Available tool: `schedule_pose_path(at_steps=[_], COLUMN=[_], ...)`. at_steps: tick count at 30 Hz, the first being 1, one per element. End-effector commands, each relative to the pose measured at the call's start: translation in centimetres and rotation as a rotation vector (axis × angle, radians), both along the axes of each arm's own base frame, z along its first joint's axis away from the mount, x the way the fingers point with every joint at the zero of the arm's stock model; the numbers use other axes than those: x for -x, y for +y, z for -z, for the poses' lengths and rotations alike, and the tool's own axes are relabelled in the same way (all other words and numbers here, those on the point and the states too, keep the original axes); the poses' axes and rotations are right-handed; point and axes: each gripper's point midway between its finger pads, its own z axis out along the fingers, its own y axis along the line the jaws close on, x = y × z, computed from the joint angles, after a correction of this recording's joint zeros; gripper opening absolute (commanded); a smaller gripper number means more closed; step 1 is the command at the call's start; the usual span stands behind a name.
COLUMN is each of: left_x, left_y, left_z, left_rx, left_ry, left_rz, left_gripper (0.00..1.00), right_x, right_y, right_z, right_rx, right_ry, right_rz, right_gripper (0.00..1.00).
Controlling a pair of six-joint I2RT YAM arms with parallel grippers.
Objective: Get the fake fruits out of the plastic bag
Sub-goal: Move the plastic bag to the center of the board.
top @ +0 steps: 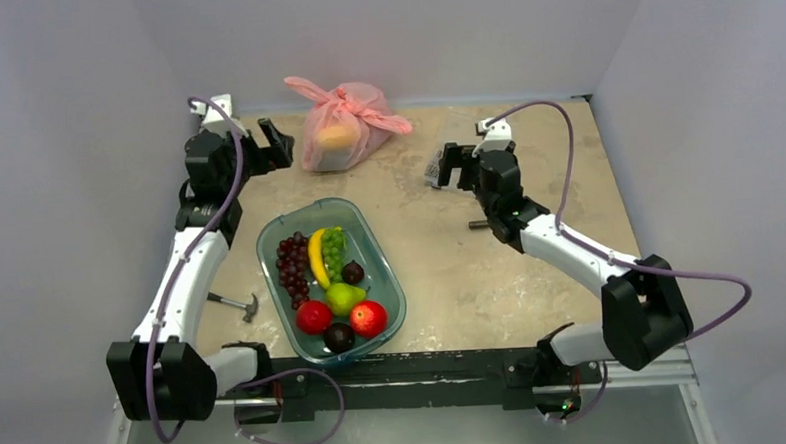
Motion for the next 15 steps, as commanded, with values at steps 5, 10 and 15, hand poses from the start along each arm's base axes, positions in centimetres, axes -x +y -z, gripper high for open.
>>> schedule_pose_path(at_steps=[5, 10, 15], left_x=[0.2, 0.3, 0.4], left_y=[-6.3, -8.2, -10.0], left_z=[1.8, 2.9, 3.6], left_rx=[0.116, 0.114, 0.121], left_ry=[0.132, 0.188, 0.237], left_rz=[0.287, 0.351, 0.414], left_gripper=[0.96, 0.95, 0.89], right_x=[-1.5, -2.9, -5.0], right_y=[3.4, 6.2, 9.9], right_z=[-1.1, -1.5, -1.9], right_rx=[-0.019, -0.154, -0.326], right_ry=[0.000, -0.009, 0.016], right_rz=[0.032, 0.000, -0.056], right_gripper=[0.99, 0.99, 0.99])
